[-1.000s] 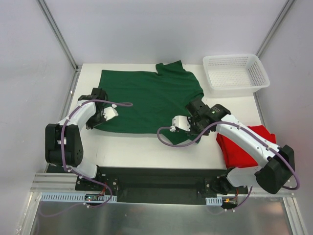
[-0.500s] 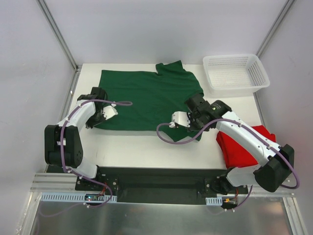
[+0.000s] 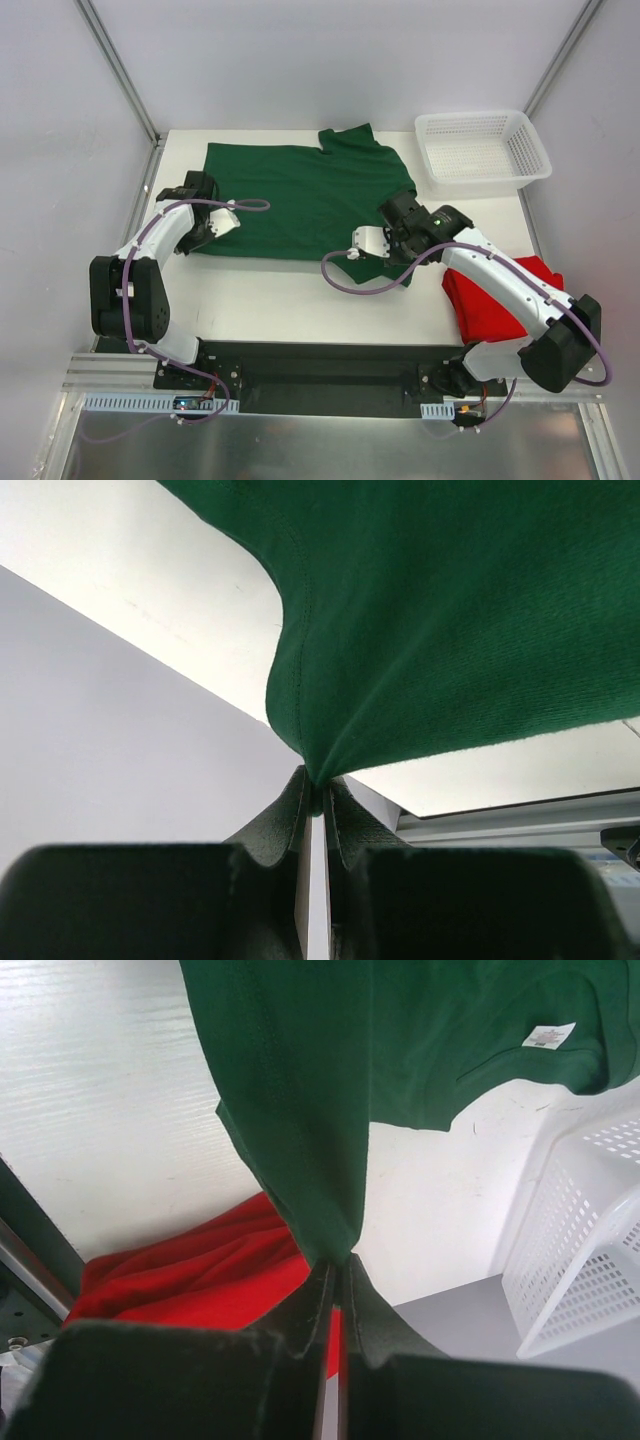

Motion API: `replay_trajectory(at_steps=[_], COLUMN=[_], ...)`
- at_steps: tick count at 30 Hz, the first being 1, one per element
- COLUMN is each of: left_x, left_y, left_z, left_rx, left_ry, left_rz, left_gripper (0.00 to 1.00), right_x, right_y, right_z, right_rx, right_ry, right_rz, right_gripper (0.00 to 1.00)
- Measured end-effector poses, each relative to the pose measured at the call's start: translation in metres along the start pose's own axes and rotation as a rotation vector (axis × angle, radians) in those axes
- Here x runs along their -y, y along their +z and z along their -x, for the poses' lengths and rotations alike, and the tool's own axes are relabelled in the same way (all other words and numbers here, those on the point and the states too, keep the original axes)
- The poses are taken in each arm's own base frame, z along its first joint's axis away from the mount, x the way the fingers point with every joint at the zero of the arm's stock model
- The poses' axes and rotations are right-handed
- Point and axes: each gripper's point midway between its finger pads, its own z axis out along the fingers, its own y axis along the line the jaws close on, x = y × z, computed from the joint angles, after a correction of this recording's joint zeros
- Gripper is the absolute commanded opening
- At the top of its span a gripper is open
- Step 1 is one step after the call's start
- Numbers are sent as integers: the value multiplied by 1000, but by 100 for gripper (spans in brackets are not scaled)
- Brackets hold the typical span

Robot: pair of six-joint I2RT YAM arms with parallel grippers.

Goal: Fold and stack the t-shirts

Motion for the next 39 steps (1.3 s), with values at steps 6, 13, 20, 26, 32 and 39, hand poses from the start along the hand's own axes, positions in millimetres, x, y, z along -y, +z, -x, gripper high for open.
replay_trajectory(at_steps=[6,13,20,26,32,39], left_x=[-2,-7,-17,-21,-27,-41], left_y=[1,2,0,2,2,-1], left_z=[1,5,11,12,16,23], left_rx=[-2,-2,4,-8,-8,3], left_ry=[9,12,7,15,21,25], left_rz=[-1,-1,15,22,28,51], left_gripper=[0,0,0,0,0,0], right_x=[5,14,21,31,37,44], right_y=[6,8,13,11,13,17], right_z=[-8,-10,-10,-8,-6,-1], right_rx=[-25,-28,-35,-25,-18,-16], right_ry=[8,22,28,40,47,48], right_rz=[-21,-54,-60,-87,-106,-113], right_gripper=[1,1,1,1,1,1])
